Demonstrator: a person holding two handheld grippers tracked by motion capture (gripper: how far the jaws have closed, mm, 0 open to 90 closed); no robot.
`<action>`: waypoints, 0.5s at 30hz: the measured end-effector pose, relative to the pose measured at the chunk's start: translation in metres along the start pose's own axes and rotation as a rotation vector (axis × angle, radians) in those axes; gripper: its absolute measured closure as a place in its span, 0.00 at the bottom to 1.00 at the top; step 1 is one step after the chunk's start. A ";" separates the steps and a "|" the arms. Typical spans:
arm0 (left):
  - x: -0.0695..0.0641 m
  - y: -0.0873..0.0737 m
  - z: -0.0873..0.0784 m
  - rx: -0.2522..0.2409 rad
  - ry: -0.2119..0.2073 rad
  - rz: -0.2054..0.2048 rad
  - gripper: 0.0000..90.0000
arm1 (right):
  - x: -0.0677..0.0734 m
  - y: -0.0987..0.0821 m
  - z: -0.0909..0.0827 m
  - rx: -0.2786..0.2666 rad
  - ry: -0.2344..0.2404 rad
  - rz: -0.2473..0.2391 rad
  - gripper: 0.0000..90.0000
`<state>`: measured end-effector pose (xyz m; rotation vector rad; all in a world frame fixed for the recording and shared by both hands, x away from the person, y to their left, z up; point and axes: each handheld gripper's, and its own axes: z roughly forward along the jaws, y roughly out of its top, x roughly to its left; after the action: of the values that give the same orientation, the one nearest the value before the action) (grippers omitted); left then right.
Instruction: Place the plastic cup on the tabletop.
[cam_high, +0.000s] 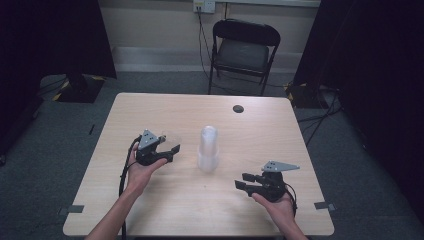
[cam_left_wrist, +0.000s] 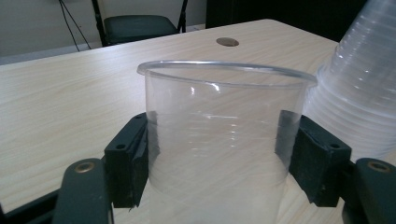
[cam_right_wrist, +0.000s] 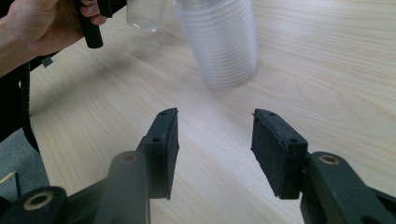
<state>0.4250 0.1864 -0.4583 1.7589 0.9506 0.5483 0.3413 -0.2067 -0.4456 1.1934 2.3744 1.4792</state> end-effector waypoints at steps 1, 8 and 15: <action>0.000 0.000 0.000 0.000 0.001 -0.001 0.33 | 0.000 0.000 0.000 0.000 -0.001 0.000 0.57; 0.001 -0.001 0.001 0.002 0.004 -0.003 0.32 | 0.000 0.000 0.002 0.002 -0.002 -0.006 0.57; 0.002 -0.003 0.003 0.008 0.001 -0.002 0.30 | 0.001 -0.001 0.002 0.004 -0.004 -0.003 0.57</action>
<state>0.4273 0.1867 -0.4621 1.7647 0.9557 0.5450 0.3409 -0.2046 -0.4470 1.1917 2.3769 1.4703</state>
